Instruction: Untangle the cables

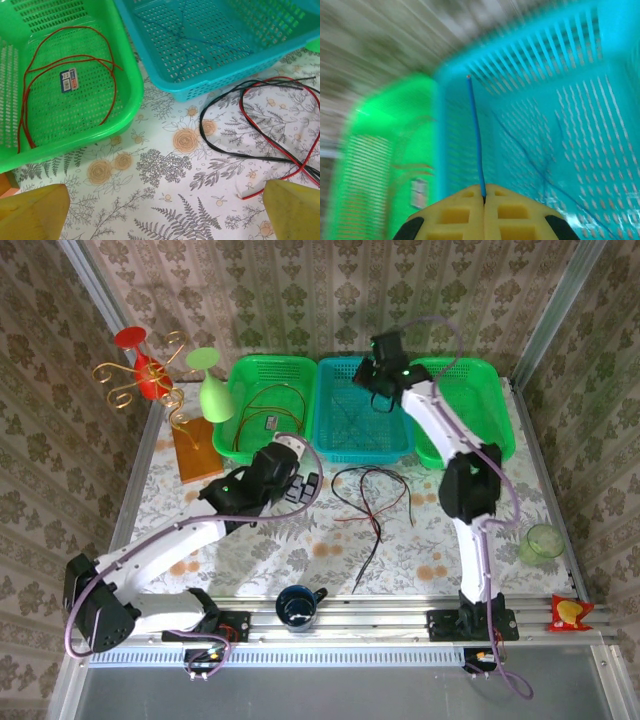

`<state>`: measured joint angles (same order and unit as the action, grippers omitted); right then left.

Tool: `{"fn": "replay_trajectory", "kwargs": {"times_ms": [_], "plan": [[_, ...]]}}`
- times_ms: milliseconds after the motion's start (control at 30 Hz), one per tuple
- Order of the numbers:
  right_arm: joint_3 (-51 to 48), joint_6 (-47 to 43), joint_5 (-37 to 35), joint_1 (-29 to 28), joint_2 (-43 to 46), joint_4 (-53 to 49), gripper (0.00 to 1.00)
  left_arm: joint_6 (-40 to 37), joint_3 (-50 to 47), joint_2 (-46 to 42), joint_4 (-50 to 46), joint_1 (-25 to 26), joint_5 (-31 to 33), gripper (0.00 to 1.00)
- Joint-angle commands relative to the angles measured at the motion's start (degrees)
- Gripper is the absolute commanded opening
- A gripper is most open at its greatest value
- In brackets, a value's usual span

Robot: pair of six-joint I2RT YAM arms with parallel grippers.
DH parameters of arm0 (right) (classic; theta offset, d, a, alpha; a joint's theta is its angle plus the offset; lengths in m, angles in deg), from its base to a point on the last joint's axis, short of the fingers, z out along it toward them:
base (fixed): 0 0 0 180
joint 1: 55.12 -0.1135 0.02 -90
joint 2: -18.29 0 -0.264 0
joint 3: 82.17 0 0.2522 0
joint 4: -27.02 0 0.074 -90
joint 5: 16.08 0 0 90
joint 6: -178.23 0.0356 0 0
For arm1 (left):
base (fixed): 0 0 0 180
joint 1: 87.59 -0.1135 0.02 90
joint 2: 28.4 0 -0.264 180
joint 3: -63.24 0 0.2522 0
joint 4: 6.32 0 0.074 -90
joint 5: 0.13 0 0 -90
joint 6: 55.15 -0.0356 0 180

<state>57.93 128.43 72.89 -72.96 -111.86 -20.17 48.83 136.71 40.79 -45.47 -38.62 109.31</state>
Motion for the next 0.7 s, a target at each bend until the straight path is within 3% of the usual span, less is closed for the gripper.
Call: {"fn": "replay_trajectory", "kwargs": {"times_ms": [0, 200, 233, 300, 333, 467, 533, 667], "plan": [[4.66, -1.67, 1.41, -0.07, -7.52, -15.60, 0.00, 3.50, -1.16, -2.20, -1.99, -0.58, -0.20, 1.00], [10.60, -3.18, 2.03, 0.01, -13.28, -20.37, 0.00, 6.72, -2.66, -2.66, -3.12, -0.54, -0.54, 1.00], [12.24, -4.20, 1.62, 0.13, -13.71, -21.78, 0.11, 7.36, -2.82, -2.65, -3.34, -0.55, -0.79, 1.00], [15.14, -6.29, 1.43, 0.25, -13.30, -24.10, 0.44, 8.27, -2.93, -2.87, -3.82, -0.53, -1.10, 1.00], [15.79, -7.73, 1.10, 0.27, -12.10, -24.87, 0.54, 8.51, -3.02, -3.17, -4.11, -0.41, -1.08, 1.00], [13.68, -12.14, -2.46, 0.10, -4.21, -25.41, 0.79, 8.72, -3.01, -4.40, -4.88, -0.34, -0.51, 1.00], [13.09, -14.32, -3.64, 0.11, -0.16, -26.72, 0.97, 8.57, -3.01, -4.97, -5.33, -0.28, 0.01, 1.00], [8.97, -18.44, -5.38, 0.11, 7.34, -28.75, 1.00, 8.53, -2.98, -5.88, -6.49, -0.27, 0.08, 1.00]]}}
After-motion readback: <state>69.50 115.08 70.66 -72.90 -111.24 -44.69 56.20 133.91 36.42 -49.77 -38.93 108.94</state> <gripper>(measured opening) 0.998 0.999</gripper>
